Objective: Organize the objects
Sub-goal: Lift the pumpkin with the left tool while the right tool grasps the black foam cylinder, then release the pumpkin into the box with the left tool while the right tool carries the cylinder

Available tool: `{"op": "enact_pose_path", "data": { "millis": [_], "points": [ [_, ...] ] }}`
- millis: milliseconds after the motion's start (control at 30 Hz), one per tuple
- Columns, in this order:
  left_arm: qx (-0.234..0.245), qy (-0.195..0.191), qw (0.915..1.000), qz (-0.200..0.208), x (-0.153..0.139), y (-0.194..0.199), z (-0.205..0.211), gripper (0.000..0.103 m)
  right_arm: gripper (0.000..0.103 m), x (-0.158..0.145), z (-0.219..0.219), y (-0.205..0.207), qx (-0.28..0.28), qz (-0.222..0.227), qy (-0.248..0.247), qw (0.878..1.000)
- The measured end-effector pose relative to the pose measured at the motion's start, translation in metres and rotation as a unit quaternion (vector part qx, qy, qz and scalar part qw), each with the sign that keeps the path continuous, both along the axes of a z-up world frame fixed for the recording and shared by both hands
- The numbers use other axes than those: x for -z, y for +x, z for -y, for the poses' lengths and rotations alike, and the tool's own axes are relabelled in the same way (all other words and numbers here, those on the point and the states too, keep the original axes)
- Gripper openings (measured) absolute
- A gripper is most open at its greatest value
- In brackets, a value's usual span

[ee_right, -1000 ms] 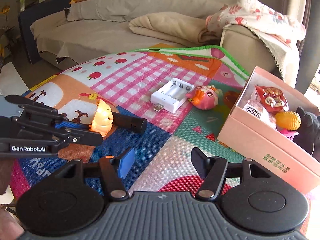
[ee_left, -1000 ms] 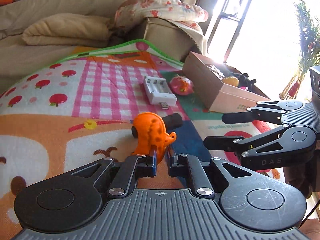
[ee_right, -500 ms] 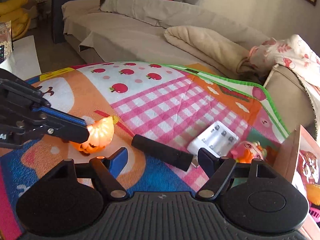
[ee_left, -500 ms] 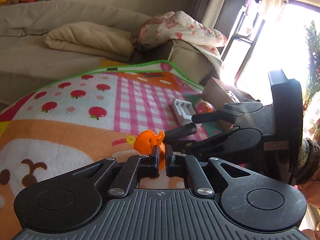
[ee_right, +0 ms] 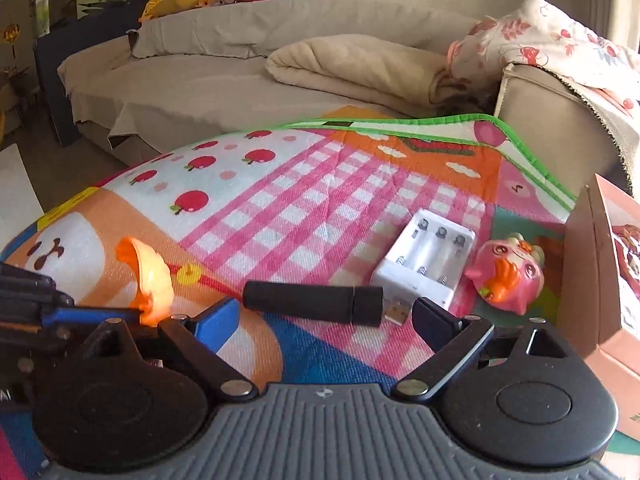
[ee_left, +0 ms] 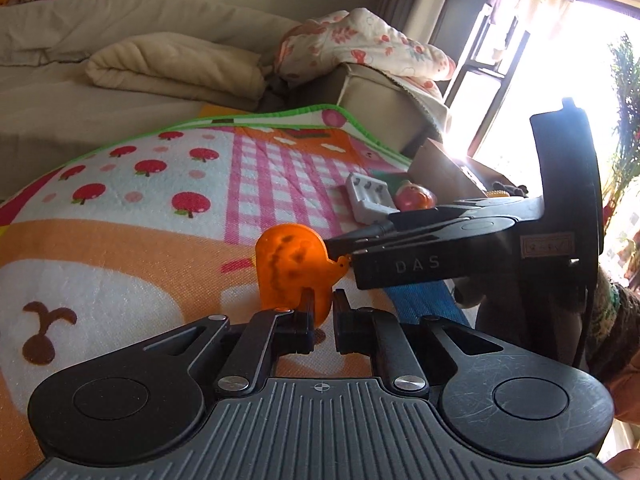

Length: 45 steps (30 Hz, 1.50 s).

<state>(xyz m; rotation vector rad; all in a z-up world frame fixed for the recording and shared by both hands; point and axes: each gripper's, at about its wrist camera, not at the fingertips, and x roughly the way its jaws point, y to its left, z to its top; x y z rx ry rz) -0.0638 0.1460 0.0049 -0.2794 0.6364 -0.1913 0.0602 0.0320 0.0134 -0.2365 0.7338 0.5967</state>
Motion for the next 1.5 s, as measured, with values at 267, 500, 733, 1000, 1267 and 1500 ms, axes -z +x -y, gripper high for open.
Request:
{"op": "enact_pose_path", "data": {
  "millis": [267, 500, 733, 1000, 1267, 1500],
  "points": [
    [-0.015, 0.052, 0.9985, 0.005, -0.005, 0.001, 0.009, 0.010, 0.076, -0.002, -0.004, -0.006, 0.019, -0.005, -0.018, 1.000],
    [0.015, 0.058, 0.9980, 0.019, -0.019, -0.004, 0.022, 0.006, 0.076, -0.018, 0.051, -0.051, 0.026, 0.012, -0.022, 0.999],
    [0.047, 0.062, 0.9963, 0.038, -0.039, -0.012, 0.042, 0.007, 0.076, -0.028, 0.111, -0.096, 0.055, 0.029, -0.027, 0.998],
    [-0.135, -0.092, 0.9860, -0.033, -0.026, -0.002, -0.024, 0.010, 0.076, -0.007, 0.146, -0.102, 0.112, 0.044, -0.029, 0.992],
    [-0.163, -0.151, 0.9739, -0.048, -0.015, 0.003, -0.030, 0.013, 0.088, 0.003, 0.152, -0.099, 0.118, 0.031, -0.015, 0.992],
    [-0.162, -0.093, 0.9812, -0.050, -0.012, 0.021, -0.008, 0.015, 0.099, 0.003, 0.149, -0.100, 0.112, 0.033, -0.021, 0.993]
  ]
}}
